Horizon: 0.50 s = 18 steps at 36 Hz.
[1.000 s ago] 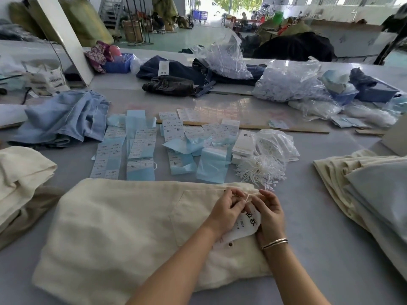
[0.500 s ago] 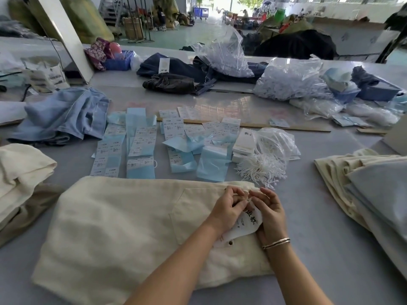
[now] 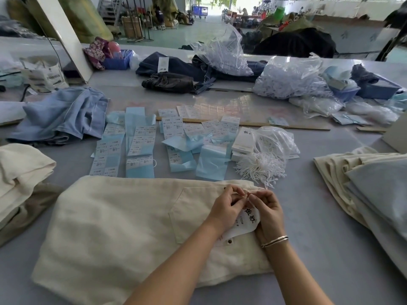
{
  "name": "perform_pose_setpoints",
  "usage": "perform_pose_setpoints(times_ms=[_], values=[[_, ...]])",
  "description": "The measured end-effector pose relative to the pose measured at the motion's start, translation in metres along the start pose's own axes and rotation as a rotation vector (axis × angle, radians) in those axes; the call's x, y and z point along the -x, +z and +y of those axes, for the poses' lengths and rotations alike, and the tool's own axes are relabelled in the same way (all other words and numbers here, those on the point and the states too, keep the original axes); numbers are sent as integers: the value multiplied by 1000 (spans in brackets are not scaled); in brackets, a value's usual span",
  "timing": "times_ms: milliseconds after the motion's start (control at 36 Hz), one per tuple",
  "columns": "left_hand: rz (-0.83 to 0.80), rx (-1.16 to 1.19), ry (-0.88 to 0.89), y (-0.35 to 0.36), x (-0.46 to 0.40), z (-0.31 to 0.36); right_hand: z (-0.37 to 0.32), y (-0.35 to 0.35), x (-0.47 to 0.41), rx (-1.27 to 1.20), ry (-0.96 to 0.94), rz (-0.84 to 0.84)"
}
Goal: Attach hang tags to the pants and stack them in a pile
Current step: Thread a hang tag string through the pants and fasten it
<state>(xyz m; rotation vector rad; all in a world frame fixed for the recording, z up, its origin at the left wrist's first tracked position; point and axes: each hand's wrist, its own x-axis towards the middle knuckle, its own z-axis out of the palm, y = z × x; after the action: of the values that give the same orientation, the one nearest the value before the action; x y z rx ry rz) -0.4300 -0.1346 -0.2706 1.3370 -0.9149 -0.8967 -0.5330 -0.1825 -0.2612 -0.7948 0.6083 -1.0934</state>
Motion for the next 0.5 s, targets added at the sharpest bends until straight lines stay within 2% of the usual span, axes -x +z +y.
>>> perform_pose_setpoints(times_ms=[500], values=[[20, -40, -8, 1, 4, 3, 5, -4, -3, 54, -26, 41]])
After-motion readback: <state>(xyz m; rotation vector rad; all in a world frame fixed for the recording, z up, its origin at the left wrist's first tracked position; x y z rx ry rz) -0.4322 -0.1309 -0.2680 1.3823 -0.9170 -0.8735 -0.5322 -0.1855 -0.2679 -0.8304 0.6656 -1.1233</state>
